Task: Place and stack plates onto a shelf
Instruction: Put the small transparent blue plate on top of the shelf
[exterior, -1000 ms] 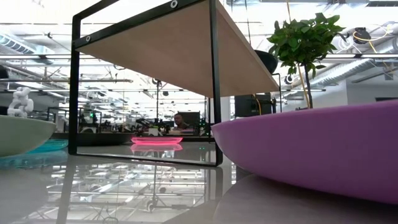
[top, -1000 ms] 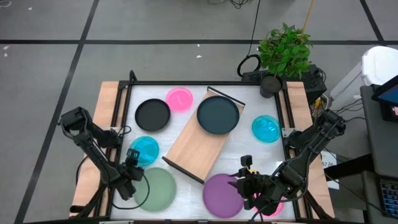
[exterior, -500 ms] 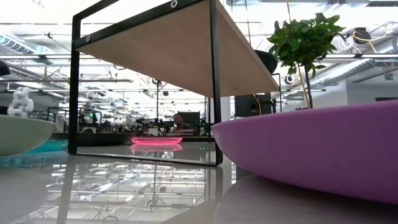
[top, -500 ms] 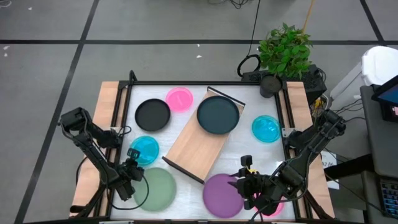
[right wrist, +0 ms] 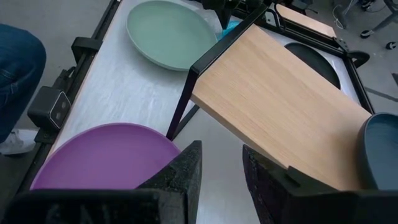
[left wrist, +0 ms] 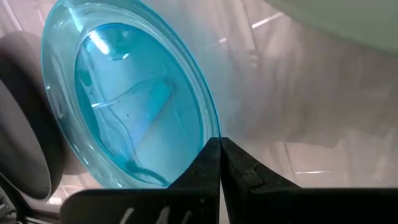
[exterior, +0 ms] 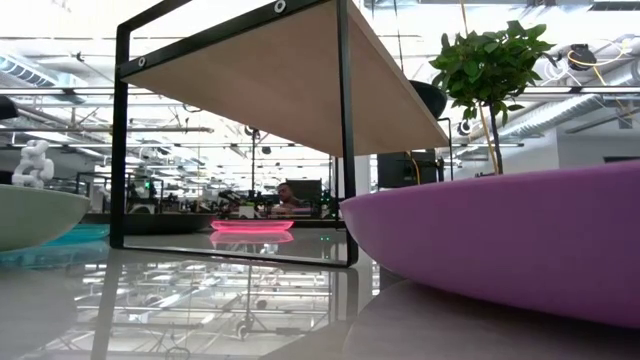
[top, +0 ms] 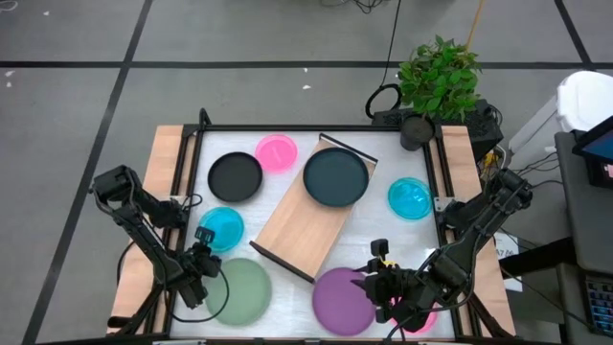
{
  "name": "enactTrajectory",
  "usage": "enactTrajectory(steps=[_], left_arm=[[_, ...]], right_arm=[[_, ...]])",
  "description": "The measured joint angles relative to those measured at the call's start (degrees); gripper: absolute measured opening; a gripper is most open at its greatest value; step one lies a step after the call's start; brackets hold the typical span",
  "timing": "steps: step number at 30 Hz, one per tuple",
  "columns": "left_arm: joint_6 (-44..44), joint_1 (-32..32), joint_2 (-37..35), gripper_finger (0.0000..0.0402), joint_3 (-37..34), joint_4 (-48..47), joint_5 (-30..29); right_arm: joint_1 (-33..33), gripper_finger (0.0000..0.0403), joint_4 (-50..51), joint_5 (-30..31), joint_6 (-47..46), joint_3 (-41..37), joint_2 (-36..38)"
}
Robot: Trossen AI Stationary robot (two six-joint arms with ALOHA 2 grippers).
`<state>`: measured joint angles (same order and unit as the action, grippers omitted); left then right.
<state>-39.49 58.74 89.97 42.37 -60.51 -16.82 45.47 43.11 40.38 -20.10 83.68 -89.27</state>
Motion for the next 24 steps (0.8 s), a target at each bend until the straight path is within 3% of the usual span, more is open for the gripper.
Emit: enactTrajectory(steps=[24], left_arm=[[0.21,0.00,-0.02,0.0001,16.71,-20.14,-7.19]], right_arm=[[0.00,0.0098,0.90,0.52,1.30,0.00,0.00]])
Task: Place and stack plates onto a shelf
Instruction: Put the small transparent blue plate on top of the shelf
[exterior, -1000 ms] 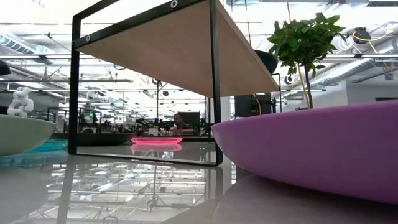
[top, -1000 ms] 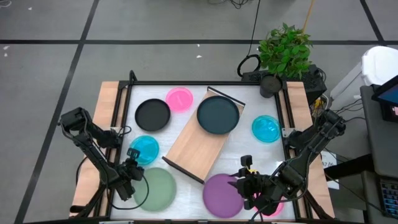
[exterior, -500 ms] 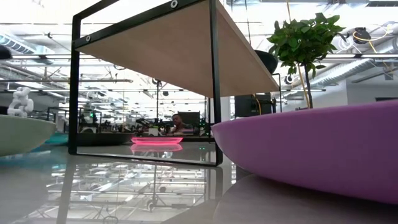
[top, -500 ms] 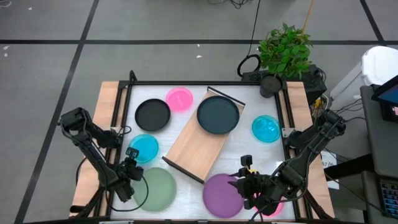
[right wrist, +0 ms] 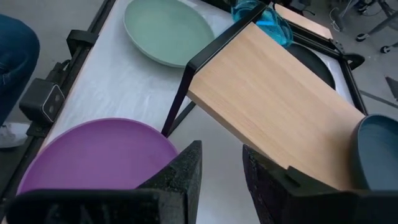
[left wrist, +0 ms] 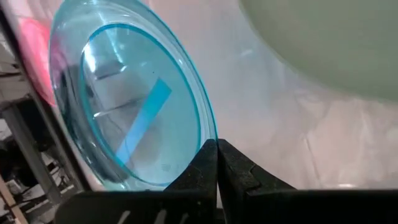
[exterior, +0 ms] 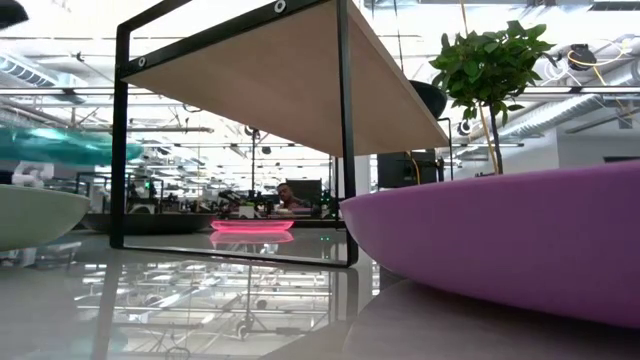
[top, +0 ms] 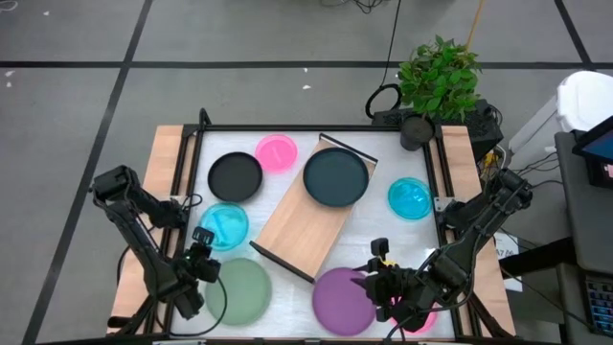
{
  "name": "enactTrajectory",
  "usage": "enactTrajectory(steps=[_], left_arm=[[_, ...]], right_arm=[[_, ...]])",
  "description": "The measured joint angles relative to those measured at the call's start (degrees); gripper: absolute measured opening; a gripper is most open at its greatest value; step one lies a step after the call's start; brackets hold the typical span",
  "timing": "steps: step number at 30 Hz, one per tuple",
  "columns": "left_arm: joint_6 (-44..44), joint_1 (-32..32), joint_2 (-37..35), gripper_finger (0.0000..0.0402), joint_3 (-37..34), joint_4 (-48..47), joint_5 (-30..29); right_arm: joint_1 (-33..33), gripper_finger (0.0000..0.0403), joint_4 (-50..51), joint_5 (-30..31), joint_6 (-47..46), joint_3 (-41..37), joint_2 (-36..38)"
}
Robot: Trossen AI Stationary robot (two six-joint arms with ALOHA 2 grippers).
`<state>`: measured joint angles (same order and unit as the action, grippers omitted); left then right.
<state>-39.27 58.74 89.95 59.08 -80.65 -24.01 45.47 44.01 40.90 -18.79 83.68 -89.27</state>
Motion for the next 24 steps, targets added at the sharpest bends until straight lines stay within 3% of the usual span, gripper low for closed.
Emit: enactTrajectory(steps=[12,24], left_arm=[[0.89,-1.90,0.00,0.0001,10.09,-9.52,-3.67],[11.67,-4.12,0.00,0.0001,15.76,-9.39,-9.71]], right_arm=[[0.00,0.0098,-0.02,1.32,1.08,0.00,0.00],[0.00,0.0098,-0.02,1.30,1.47,0.00,0.00]])
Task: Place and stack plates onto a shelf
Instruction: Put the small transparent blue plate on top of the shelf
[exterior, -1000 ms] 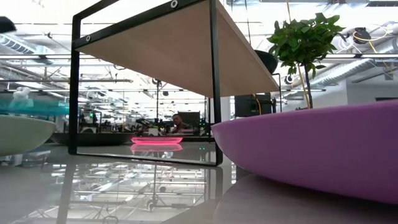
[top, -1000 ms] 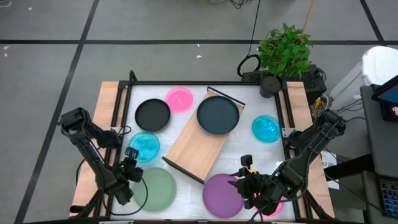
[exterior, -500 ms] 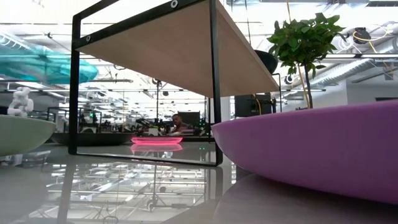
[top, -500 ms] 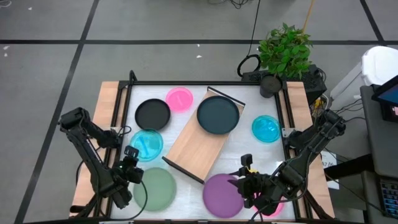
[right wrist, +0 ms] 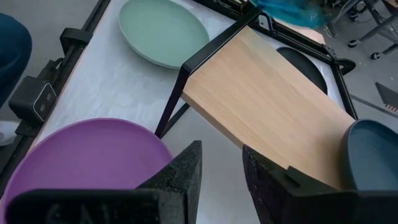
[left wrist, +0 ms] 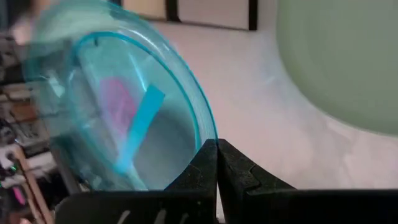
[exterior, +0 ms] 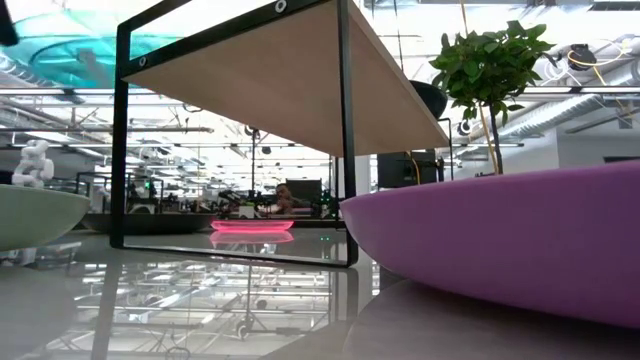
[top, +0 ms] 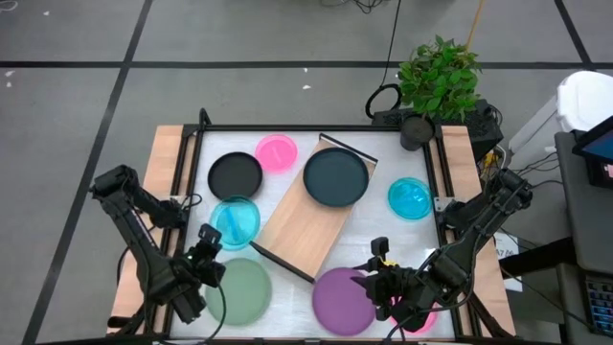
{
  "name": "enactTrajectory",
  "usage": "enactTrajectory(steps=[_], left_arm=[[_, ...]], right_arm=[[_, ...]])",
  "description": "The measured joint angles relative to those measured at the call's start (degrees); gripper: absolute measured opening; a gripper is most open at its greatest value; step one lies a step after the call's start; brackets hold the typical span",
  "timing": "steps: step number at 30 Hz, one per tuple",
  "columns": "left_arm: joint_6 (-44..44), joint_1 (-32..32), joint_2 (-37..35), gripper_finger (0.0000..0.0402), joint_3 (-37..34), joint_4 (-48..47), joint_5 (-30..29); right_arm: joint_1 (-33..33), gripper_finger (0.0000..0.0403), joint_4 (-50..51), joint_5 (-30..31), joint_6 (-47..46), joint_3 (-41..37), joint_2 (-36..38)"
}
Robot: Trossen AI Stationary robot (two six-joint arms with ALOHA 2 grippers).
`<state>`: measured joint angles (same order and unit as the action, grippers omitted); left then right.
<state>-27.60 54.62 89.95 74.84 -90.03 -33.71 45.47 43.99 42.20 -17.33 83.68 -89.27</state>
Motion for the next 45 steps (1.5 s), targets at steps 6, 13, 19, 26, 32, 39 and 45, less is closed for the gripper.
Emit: enactTrajectory(steps=[6,13,19,26,32,39,45], left_arm=[[7.16,-3.18,0.00,0.0001,1.97,0.01,-2.42],[14.05,-8.25,0.00,0.0001,4.00,0.02,-2.58],[20.36,-12.62,0.00,0.0001,7.16,0.03,-2.78],[28.59,-16.70,-0.04,0.0001,10.10,5.81,-1.85],[42.06,-18.84,-0.04,0.0001,10.11,14.81,3.76],[51.39,-21.57,-0.04,0.0001,10.11,18.35,4.72],[57.38,-25.08,-0.04,0.0001,10.11,24.20,9.63]], right_arm=[[0.00,0.0098,0.00,0.00,0.03,0.00,0.00],[0.00,0.0098,0.00,-0.04,0.03,0.00,0.00],[0.00,0.0098,0.00,-0.11,0.03,0.00,0.00],[0.00,0.0098,0.02,-0.20,0.03,0.00,0.00],[0.00,0.0098,0.02,-0.22,0.03,0.00,0.00],[0.00,0.0098,0.04,-0.23,0.05,0.00,0.00],[0.00,0.0098,0.04,-0.24,0.25,0.00,0.00]])
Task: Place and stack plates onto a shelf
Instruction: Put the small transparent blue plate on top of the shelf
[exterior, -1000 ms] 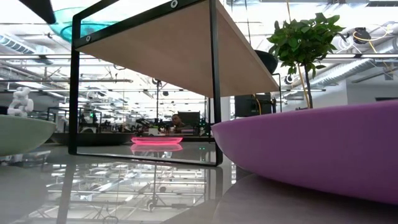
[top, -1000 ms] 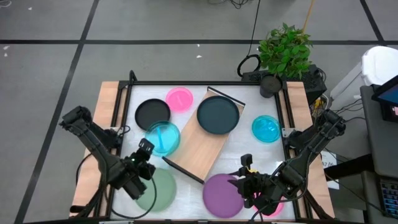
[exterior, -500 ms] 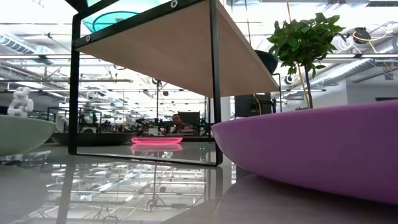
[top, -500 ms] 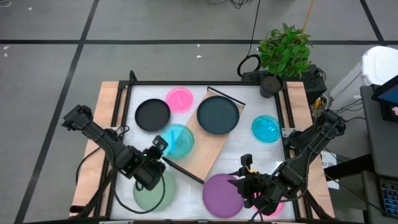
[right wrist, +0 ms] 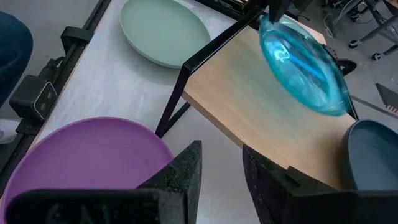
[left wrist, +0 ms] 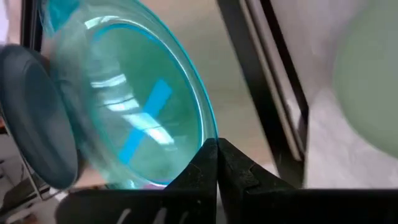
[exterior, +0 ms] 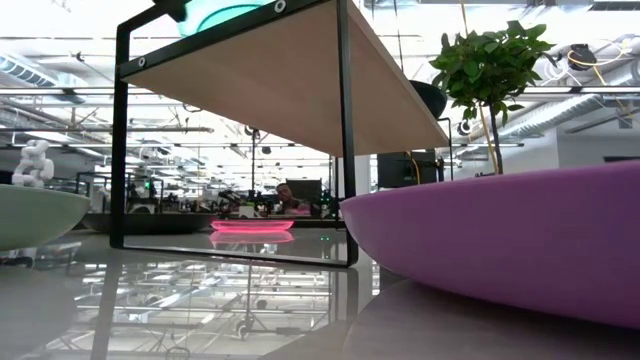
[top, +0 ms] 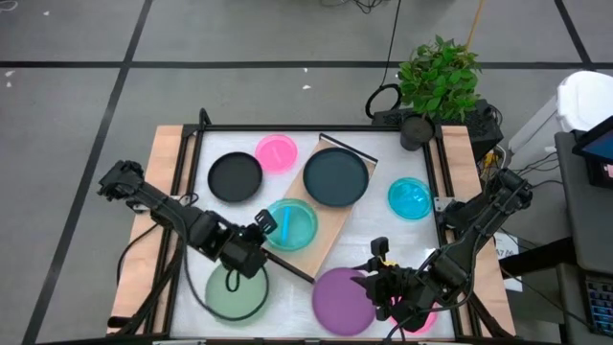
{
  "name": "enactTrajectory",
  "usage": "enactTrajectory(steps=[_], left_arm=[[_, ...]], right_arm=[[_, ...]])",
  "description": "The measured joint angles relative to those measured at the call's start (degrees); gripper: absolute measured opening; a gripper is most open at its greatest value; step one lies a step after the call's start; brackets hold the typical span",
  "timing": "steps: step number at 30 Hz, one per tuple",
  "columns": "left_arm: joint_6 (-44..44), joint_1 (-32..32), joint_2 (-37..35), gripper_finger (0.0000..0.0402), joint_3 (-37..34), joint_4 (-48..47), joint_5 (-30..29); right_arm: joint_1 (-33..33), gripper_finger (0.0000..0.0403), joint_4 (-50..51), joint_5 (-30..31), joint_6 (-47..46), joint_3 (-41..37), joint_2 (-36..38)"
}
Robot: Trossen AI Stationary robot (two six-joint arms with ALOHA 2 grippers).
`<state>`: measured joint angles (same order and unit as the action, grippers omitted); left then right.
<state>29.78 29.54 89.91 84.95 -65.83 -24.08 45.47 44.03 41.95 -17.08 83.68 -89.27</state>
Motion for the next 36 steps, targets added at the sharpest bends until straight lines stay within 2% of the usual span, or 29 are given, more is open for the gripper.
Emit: enactTrajectory(steps=[9,20,28,36], left_arm=[[2.64,-4.92,0.00,0.0001,0.00,3.16,5.67],[2.69,-6.81,0.00,0.0001,0.00,3.55,10.91],[1.53,-7.71,0.02,0.0002,0.00,6.08,11.18],[0.25,-7.78,0.02,0.0029,-0.02,6.59,11.16]], right_arm=[[0.00,0.0098,0.02,0.00,0.00,0.00,0.00],[0.00,0.0098,0.04,-0.04,0.00,0.00,0.00],[0.02,0.0098,0.04,-0.07,-0.08,0.00,0.02],[0.02,0.0098,0.04,-0.08,-0.17,0.00,0.02]])
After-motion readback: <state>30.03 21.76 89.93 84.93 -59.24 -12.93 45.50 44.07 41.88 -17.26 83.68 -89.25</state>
